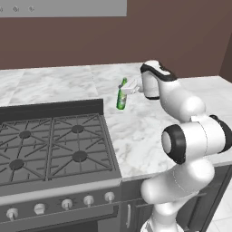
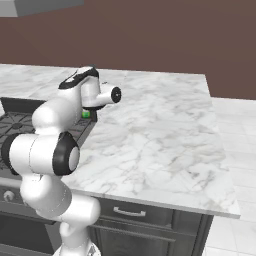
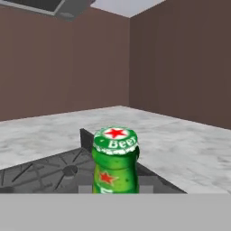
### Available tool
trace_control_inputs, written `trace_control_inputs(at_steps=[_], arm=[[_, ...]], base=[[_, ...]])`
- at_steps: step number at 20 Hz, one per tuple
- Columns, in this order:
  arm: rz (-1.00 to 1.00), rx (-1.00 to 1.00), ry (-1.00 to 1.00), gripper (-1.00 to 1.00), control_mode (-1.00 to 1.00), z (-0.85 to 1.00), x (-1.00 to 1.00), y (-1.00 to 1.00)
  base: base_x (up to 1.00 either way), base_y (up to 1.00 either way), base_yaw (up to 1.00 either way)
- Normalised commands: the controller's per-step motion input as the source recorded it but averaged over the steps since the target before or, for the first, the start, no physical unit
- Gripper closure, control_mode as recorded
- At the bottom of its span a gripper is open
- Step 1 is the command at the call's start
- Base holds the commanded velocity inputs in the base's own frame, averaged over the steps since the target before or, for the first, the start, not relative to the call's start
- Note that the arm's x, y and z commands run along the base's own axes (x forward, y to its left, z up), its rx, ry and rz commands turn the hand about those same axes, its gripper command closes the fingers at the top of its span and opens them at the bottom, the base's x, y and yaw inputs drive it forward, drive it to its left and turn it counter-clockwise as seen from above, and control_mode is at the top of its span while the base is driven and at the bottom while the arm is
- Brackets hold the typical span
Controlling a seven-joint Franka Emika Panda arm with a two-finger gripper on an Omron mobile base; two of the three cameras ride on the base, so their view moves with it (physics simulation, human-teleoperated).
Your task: Pick the beer from the counter and place it in the open cabinet.
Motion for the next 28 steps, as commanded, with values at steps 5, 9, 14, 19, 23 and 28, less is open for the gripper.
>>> trace_control_inputs(at_steps=[5, 9, 14, 19, 23, 28], arm=[[-0.05, 0.00, -0.09, 1.00, -1.00, 0.70, -0.07, 0.08], [0.00, 0.00, -0.02, 1.00, -1.00, 0.12, -0.01, 0.00], [0.00, 0.00, 0.00, 1.00, 1.00, 0.00, 0.00, 0.00], [0.00, 0.00, 0.00, 1.00, 1.00, 0.00, 0.00, 0.00], [0.00, 0.00, 0.00, 1.00, 1.00, 0.00, 0.00, 0.00], [0.00, 0.00, 0.00, 1.00, 1.00, 0.00, 0.00, 0.00]], base=[[0.00, 0.00, 0.00], [0.00, 0.00, 0.00], [-0.40, 0.07, 0.01], [-0.84, 0.05, 0.00], [-0.66, 0.00, -0.08], [-0.23, 0.00, -0.39]])
